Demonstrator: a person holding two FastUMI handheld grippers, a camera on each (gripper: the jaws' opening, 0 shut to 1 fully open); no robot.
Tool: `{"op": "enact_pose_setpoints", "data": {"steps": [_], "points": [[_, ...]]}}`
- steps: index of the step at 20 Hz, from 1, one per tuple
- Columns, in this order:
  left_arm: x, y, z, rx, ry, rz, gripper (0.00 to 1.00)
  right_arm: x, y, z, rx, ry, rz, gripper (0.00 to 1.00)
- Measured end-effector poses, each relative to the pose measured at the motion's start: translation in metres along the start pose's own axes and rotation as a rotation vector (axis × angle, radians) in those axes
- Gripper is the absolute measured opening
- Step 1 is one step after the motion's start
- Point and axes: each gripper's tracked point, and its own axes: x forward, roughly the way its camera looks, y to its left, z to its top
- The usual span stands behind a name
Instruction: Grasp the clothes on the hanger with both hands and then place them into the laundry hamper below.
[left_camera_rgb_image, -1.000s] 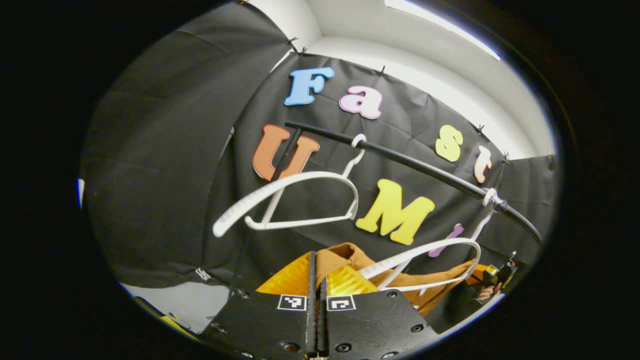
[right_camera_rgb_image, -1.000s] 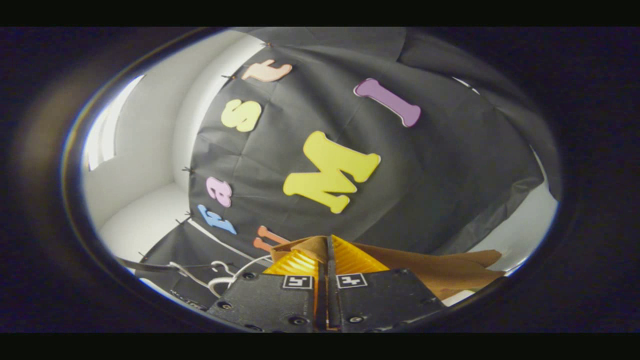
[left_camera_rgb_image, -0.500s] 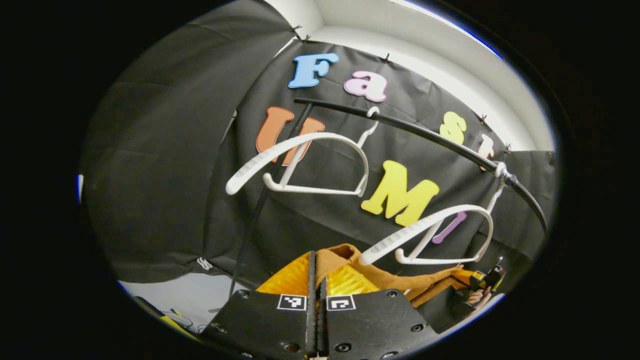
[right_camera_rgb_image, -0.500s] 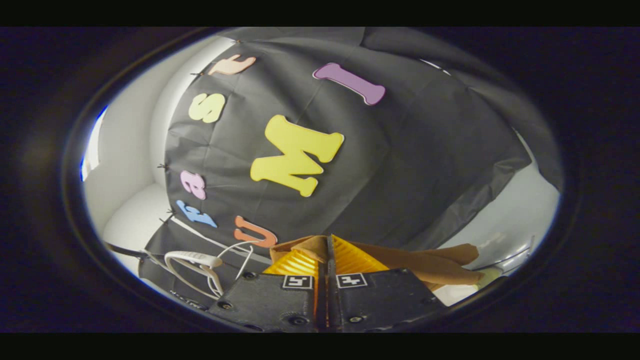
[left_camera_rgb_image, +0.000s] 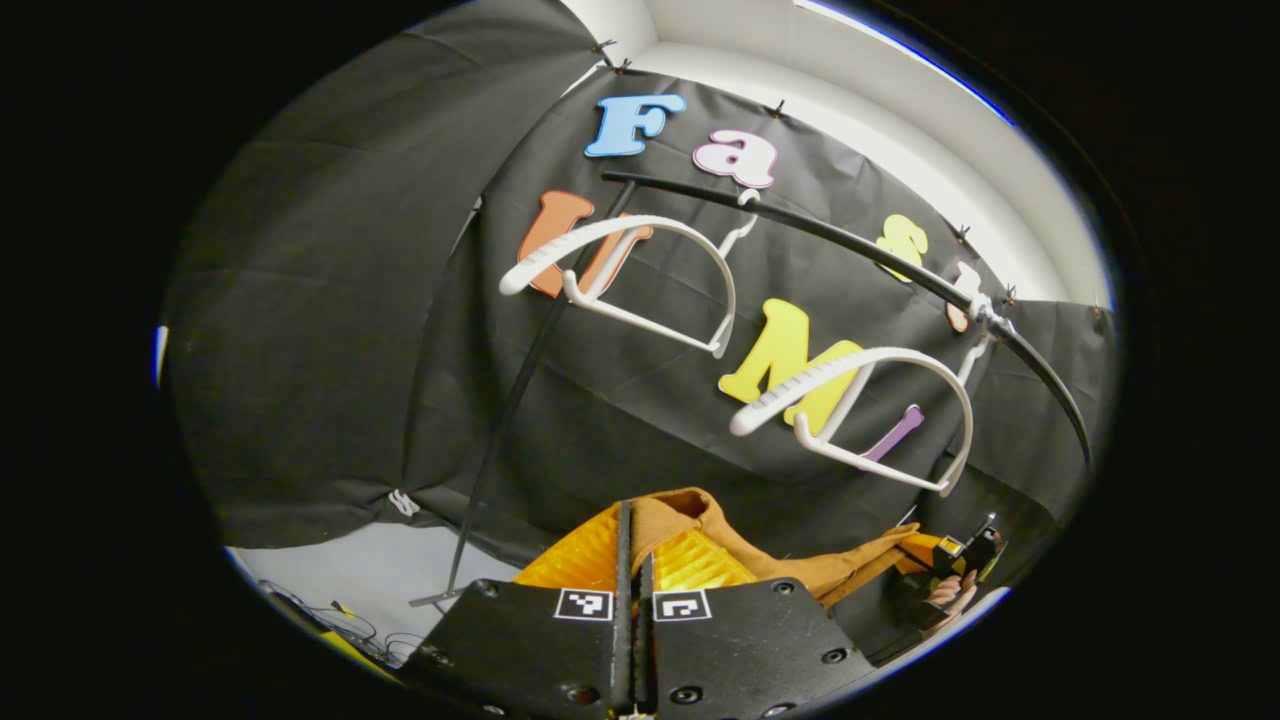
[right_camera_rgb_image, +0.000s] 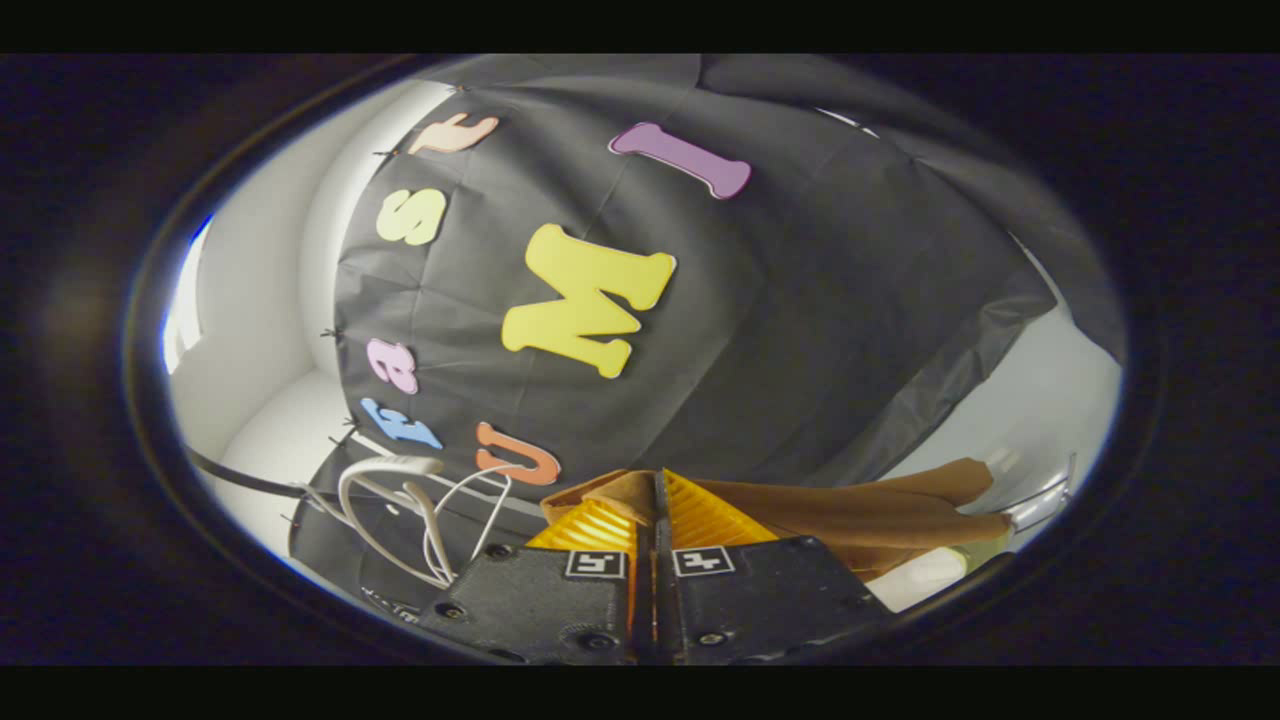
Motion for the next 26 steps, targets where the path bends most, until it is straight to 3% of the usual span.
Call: {"op": "enact_pose_setpoints", "data": {"steps": [3, 5, 6, 7, 8, 10, 11, 12, 13, 15, 16, 22, 24, 26], "points": [[-0.011, -0.012, -0.012, 0.007, 0.026, -0.034, 0.01, -0.011, 0.002, -0.018, 0.002, 0.030, 0.010, 0.00], [-0.021, -0.024, -0.019, 0.029, 0.033, -0.058, 0.01, -0.019, 0.009, -0.031, 0.006, 0.055, 0.031, 0.00], [-0.027, -0.031, -0.021, 0.036, 0.037, -0.077, 0.01, -0.022, 0.014, -0.038, 0.006, 0.066, 0.042, 0.05], [-0.031, -0.038, -0.021, 0.042, 0.038, -0.093, 0.01, -0.027, 0.018, -0.047, 0.001, 0.082, 0.054, 0.00], [-0.035, -0.047, -0.023, 0.048, 0.042, -0.114, 0.07, -0.031, 0.023, -0.055, -0.002, 0.092, 0.065, 0.00], [-0.045, -0.061, -0.027, 0.057, 0.047, -0.150, 0.01, -0.040, 0.036, -0.070, -0.012, 0.119, 0.094, 0.05], [-0.048, -0.067, -0.028, 0.059, 0.049, -0.167, 0.01, -0.043, 0.044, -0.077, -0.019, 0.135, 0.111, 0.00], [-0.053, -0.074, -0.027, 0.063, 0.048, -0.185, 0.01, -0.045, 0.050, -0.084, -0.025, 0.148, 0.121, 0.10], [-0.057, -0.081, -0.027, 0.065, 0.045, -0.199, 0.07, -0.048, 0.057, -0.092, -0.029, 0.164, 0.137, 0.00], [-0.060, -0.092, -0.029, 0.065, 0.047, -0.229, 0.01, -0.054, 0.069, -0.107, -0.031, 0.190, 0.160, 0.05], [-0.061, -0.097, -0.033, 0.068, 0.058, -0.239, 0.01, -0.055, 0.073, -0.114, -0.031, 0.201, 0.165, 0.00], [-0.061, -0.108, -0.074, 0.044, 0.133, -0.272, 0.00, -0.052, 0.071, -0.169, 0.005, 0.313, 0.178, 0.00], [-0.060, -0.111, -0.085, 0.031, 0.153, -0.280, 0.07, -0.050, 0.067, -0.182, 0.027, 0.339, 0.170, 0.00], [-0.059, -0.111, -0.094, 0.023, 0.168, -0.283, 0.07, -0.043, 0.064, -0.194, 0.064, 0.366, 0.168, 0.04]]}}
